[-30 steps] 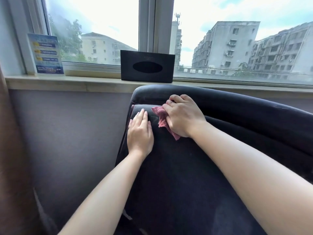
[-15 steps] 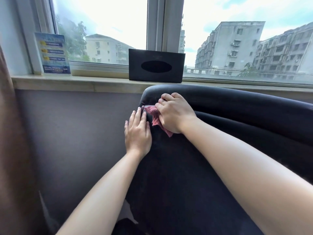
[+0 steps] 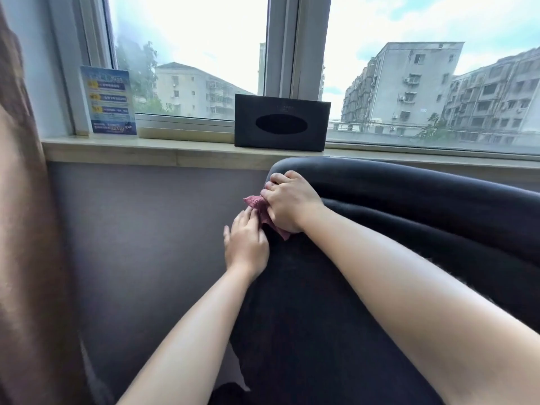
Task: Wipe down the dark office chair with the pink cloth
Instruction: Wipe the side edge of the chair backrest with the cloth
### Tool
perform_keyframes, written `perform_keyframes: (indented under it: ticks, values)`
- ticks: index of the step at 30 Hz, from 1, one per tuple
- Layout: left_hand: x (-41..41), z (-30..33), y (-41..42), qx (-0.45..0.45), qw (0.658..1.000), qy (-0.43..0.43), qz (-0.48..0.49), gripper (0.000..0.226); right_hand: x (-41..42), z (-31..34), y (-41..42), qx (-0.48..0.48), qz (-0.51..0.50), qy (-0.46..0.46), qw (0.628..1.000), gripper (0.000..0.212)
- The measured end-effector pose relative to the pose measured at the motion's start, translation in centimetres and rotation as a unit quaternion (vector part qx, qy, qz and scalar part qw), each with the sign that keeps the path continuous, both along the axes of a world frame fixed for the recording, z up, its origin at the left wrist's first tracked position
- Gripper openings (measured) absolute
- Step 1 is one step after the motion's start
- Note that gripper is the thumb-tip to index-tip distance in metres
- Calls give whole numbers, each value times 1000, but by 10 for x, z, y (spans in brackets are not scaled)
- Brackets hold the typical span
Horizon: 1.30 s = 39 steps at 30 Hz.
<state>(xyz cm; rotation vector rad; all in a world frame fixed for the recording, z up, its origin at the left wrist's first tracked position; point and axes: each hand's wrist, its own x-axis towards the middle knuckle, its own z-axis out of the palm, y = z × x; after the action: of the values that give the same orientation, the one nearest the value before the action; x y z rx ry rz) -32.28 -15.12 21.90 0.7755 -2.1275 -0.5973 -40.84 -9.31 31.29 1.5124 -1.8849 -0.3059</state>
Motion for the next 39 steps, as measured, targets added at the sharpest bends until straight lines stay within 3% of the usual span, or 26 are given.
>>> perform_keyframes:
  ticks: [16, 35, 39]
  values:
    - [8, 18, 124, 36, 982, -179, -42, 55, 2, 19, 177, -32, -68, -10, 997, 33]
    - [26, 45, 286, 21, 972, -156, -175, 55, 43, -3, 368, -121, -112, -47, 985, 35]
    - [32, 44, 287, 13, 966, -156, -204, 54, 48, -12, 390, -148, -90, -31, 984, 48]
